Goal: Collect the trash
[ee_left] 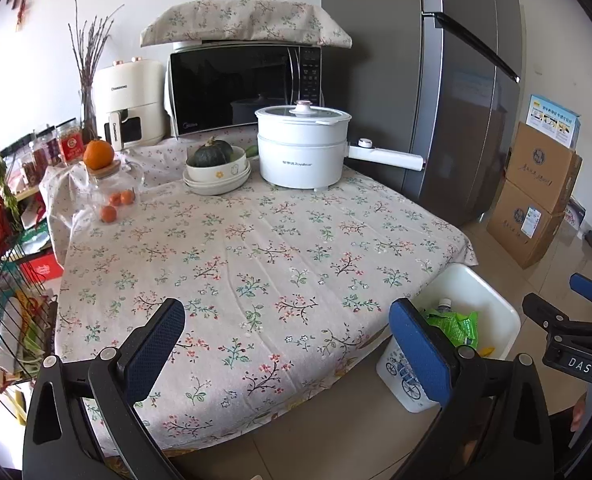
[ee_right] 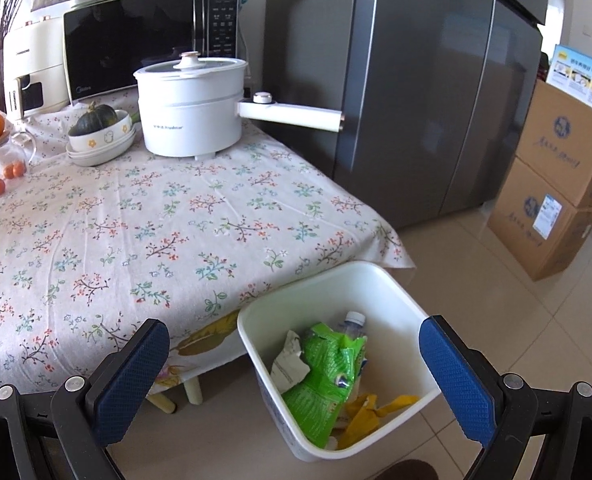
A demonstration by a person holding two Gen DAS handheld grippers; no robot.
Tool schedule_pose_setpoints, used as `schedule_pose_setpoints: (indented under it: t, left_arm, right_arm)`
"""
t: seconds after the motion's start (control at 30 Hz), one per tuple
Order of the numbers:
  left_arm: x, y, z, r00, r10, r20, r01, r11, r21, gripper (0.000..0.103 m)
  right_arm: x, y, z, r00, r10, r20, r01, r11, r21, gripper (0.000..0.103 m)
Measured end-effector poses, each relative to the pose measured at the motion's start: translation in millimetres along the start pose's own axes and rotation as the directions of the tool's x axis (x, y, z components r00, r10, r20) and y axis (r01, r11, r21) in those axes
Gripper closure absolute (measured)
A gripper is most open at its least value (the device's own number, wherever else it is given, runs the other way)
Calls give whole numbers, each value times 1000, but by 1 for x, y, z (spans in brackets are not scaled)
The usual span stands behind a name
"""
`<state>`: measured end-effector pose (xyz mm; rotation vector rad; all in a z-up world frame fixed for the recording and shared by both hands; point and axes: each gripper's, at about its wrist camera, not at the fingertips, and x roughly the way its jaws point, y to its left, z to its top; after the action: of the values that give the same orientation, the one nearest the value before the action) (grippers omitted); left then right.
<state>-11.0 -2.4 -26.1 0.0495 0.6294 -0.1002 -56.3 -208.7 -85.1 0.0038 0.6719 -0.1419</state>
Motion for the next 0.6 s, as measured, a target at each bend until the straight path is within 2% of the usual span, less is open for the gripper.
schedule_pose_setpoints:
  t: [0.6]
  left_arm:
    - [-2,-11,-2,1000,8,23,-8,1000,12,0]
  right_arm:
    - [1,-6,-1,1000,-25,5,25,1000,0,0]
